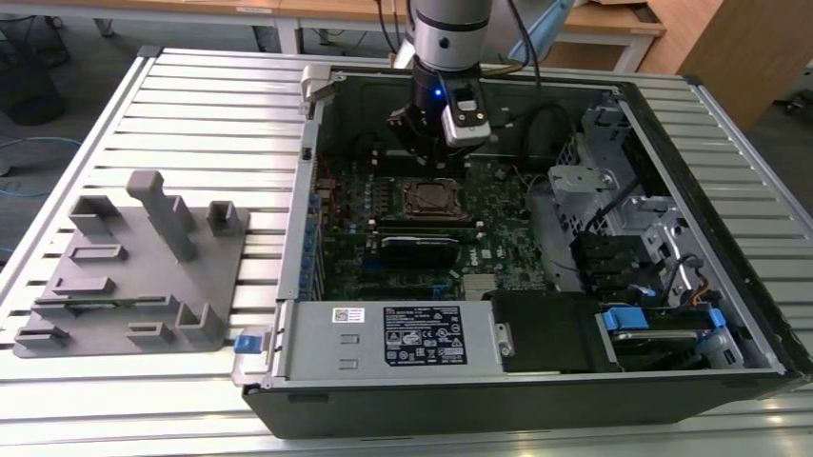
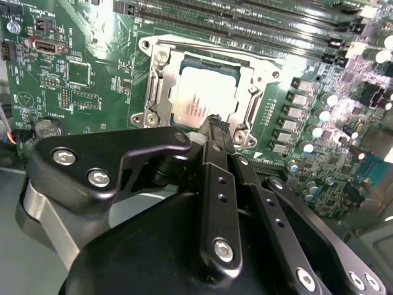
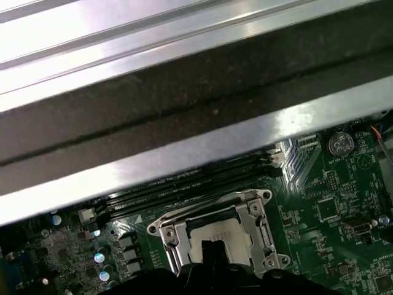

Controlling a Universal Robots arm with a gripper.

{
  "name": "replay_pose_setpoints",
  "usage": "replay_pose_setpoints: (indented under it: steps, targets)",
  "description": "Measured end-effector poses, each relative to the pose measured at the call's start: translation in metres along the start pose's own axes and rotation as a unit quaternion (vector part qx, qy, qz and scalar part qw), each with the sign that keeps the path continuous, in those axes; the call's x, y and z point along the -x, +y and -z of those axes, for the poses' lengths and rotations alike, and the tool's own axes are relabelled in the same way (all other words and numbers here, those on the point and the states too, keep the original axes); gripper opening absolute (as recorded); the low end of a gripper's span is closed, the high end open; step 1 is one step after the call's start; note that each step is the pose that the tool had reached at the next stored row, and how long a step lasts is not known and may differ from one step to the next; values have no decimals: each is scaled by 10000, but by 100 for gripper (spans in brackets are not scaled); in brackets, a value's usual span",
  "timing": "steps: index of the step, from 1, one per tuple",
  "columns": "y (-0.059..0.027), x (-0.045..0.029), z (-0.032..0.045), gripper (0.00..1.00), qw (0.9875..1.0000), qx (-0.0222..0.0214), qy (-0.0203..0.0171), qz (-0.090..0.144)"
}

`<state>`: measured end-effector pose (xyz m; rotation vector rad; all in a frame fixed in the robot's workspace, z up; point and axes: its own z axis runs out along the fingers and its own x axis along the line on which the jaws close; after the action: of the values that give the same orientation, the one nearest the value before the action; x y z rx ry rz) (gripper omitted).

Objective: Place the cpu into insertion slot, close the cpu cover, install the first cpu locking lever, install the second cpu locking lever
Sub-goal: 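Install the first cpu locking lever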

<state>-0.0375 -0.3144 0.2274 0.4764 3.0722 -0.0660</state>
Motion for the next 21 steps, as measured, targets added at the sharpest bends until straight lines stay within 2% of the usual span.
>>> replay_pose_setpoints:
  steps: [5, 11, 17, 21]
  targets:
    - [-5, 0, -38, 11, 9998, 8, -8, 223]
    - [-5, 3, -39, 11, 9997, 9, -10, 249]
    - [-8, 16, -55, 11, 9989, 17, -17, 463]
    - [-40, 26, -65, 11, 9985, 20, -20, 543]
